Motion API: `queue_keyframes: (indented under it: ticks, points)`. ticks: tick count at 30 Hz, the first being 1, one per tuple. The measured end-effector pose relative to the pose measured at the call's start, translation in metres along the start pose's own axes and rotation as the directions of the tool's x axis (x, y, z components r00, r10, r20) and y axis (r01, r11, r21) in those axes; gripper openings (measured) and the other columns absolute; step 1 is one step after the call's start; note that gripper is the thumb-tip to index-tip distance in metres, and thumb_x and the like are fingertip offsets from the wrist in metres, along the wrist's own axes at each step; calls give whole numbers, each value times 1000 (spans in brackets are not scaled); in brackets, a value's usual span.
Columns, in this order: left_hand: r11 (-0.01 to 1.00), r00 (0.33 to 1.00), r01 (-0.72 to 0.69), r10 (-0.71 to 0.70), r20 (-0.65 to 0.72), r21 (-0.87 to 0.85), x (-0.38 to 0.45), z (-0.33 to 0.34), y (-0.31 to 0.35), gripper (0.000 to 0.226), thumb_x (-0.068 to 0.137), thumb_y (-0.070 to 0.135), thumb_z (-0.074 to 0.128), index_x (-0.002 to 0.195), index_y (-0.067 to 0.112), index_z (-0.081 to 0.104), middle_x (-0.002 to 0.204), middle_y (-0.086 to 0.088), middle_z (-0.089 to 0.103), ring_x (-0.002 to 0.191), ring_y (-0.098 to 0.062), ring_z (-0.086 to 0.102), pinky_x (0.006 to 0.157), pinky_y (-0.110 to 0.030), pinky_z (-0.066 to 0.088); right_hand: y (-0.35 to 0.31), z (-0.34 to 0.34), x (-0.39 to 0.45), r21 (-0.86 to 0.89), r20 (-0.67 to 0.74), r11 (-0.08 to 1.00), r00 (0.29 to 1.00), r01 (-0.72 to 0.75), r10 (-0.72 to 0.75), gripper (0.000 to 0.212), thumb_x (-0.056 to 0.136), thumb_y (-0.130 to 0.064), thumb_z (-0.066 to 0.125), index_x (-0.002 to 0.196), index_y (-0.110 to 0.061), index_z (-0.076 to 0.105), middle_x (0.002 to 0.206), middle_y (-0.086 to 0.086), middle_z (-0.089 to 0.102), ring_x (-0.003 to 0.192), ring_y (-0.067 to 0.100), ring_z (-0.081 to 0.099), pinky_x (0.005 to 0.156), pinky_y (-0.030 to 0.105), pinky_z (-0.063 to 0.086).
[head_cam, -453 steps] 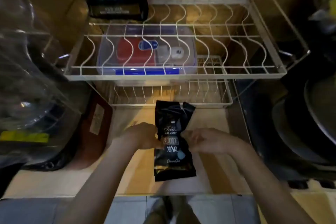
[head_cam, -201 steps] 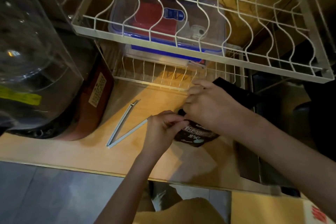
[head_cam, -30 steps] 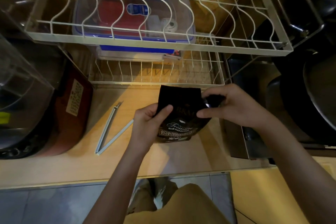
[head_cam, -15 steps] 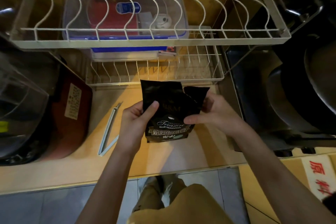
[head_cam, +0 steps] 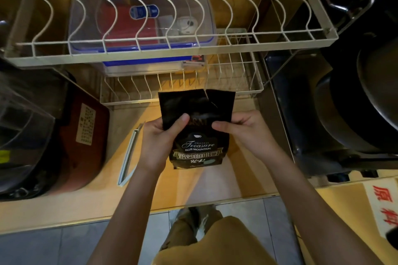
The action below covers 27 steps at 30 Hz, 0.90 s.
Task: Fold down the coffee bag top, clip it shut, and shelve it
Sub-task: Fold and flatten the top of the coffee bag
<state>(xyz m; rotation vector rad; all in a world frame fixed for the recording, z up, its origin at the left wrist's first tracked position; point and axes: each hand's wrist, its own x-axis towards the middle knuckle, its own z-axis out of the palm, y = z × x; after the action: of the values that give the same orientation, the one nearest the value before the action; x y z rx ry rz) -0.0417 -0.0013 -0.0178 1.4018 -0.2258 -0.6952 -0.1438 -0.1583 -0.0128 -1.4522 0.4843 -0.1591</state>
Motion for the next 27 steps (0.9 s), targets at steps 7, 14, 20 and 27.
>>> queue_keyframes:
  ticks: [7, 14, 20, 27]
  points:
    - [1000, 998, 5, -7, -61, -31, 14, 4, 5, 33, 89, 12, 49, 123, 12, 49, 96, 1, 69, 83, -14, 68, 62, -22, 55, 7, 4, 5, 127, -30, 991, 998, -42, 46, 20, 78, -11, 61, 95, -5, 68, 83, -7, 75, 89, 11, 68, 72, 16, 52]
    - [997, 990, -53, 45, -130, -56, 16, 4, 5, 49, 92, 8, 45, 131, 34, 32, 109, 10, 57, 95, -8, 63, 69, -24, 56, 4, 16, 14, 272, -124, 962, 991, -17, 52, 59, 83, -3, 57, 135, -19, 35, 73, -2, 76, 86, 15, 70, 70, 18, 54]
    - [993, 983, -109, 114, -147, 41, 14, 3, 3, 37, 93, 9, 42, 124, 30, 44, 111, 10, 58, 97, -5, 62, 75, -24, 55, 6, 23, 11, 254, -204, 967, 978, 21, 32, 22, 84, -6, 57, 101, -20, 61, 73, 0, 74, 76, 17, 70, 62, 27, 53]
    - [978, 996, -78, 69, 54, 192, 11, -12, 6, 15, 78, 6, 61, 86, 19, 63, 68, 17, 71, 67, -2, 65, 56, -15, 52, 10, 10, 7, 127, -82, 992, 996, -16, 27, 20, 83, -10, 57, 97, -20, 65, 77, -9, 75, 82, 8, 68, 66, 16, 54]
